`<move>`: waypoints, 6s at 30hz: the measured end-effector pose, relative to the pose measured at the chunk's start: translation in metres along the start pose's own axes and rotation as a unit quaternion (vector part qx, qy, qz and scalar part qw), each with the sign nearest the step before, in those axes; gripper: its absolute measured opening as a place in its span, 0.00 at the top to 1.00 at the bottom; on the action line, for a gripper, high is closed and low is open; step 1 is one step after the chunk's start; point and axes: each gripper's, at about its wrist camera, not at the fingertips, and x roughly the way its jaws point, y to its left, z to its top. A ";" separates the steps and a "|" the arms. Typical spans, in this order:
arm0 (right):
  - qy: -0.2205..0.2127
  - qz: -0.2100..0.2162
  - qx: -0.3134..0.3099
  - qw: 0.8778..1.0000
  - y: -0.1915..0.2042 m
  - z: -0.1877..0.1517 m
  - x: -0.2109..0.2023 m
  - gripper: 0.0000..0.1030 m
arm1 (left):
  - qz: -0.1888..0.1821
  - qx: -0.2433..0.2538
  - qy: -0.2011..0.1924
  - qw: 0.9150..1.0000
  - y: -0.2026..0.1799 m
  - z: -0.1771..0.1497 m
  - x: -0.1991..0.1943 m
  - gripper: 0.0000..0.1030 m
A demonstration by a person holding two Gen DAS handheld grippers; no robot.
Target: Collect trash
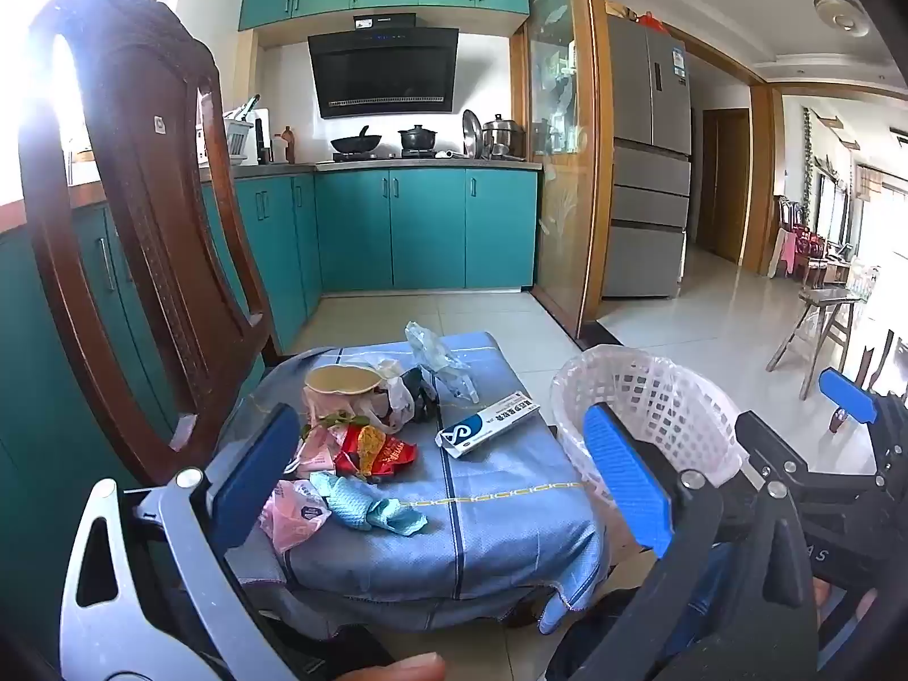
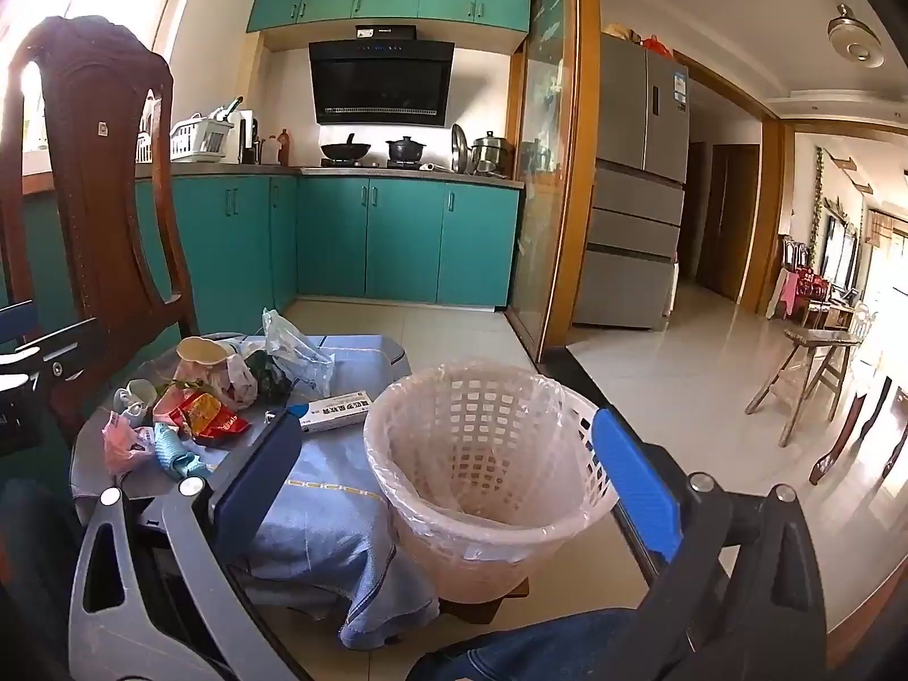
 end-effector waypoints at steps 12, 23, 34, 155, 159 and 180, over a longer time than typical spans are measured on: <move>-0.007 -0.006 0.001 1.000 0.001 -0.002 0.000 0.03 | 0.005 0.000 0.002 1.000 0.001 0.003 -0.003 0.03; -0.009 -0.004 0.002 1.000 0.000 0.003 -0.006 0.03 | 0.008 0.004 0.001 1.000 0.000 -0.002 0.001 0.03; -0.016 -0.009 0.004 1.000 -0.001 0.004 -0.009 0.03 | 0.019 0.005 0.001 1.000 0.001 -0.002 -0.001 0.03; 0.150 0.207 -0.016 0.967 0.066 -0.028 0.104 0.19 | 0.158 -0.073 0.069 0.982 0.117 -0.019 0.049 0.05; 0.182 0.270 -0.065 0.943 0.126 -0.034 0.142 0.27 | 0.177 -0.079 0.081 0.978 0.136 -0.024 0.053 0.17; 0.253 0.383 -0.163 0.873 0.203 -0.050 0.210 0.76 | 0.109 -0.102 0.245 0.958 0.132 -0.084 0.147 0.23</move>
